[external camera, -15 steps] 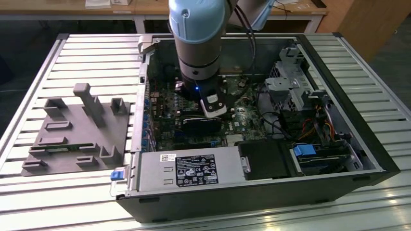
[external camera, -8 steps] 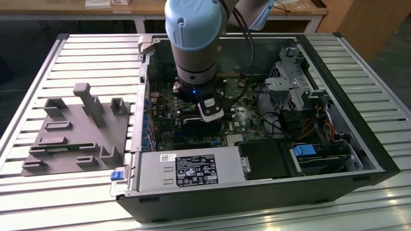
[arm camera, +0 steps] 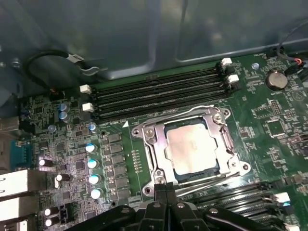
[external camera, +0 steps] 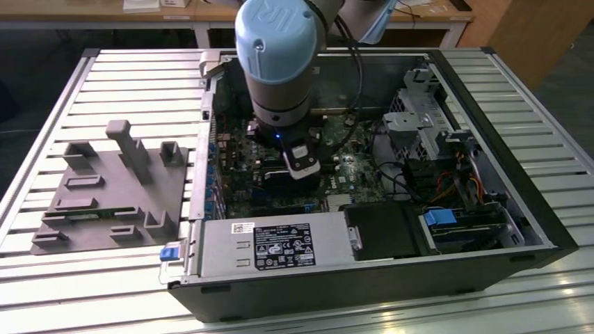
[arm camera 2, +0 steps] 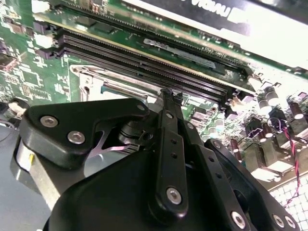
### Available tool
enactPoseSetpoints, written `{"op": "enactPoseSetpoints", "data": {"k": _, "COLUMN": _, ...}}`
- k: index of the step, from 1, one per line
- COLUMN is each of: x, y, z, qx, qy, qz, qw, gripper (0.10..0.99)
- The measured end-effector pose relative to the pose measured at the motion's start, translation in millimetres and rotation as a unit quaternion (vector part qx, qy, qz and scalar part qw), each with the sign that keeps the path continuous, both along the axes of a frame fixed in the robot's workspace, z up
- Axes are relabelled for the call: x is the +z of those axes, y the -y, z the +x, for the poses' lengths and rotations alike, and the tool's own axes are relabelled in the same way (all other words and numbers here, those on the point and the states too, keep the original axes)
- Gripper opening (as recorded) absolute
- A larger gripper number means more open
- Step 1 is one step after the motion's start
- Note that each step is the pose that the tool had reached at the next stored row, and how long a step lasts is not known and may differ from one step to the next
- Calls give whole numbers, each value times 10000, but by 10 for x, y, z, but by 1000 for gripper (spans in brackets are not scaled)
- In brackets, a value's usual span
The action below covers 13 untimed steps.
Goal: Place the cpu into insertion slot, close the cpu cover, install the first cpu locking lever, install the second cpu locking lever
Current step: 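Install the second cpu locking lever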
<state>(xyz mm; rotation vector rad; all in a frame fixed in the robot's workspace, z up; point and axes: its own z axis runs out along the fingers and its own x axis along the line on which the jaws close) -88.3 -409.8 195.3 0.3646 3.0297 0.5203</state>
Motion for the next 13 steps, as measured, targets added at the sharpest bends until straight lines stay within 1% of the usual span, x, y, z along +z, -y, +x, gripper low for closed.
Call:
{"op": "enactPoseSetpoints", "data": {"k": 5, "x": -17, "y": 19, "z": -20, "qx": 15, "qy": 0, "qz": 39, "qw": 10000, "gripper": 102}}
{"op": "enactPoseSetpoints", "data": {"k": 13, "x": -18, "y": 122, "z": -24, "qx": 17, "qy": 0, "qz": 123, "qw": 9999, "gripper": 102}}
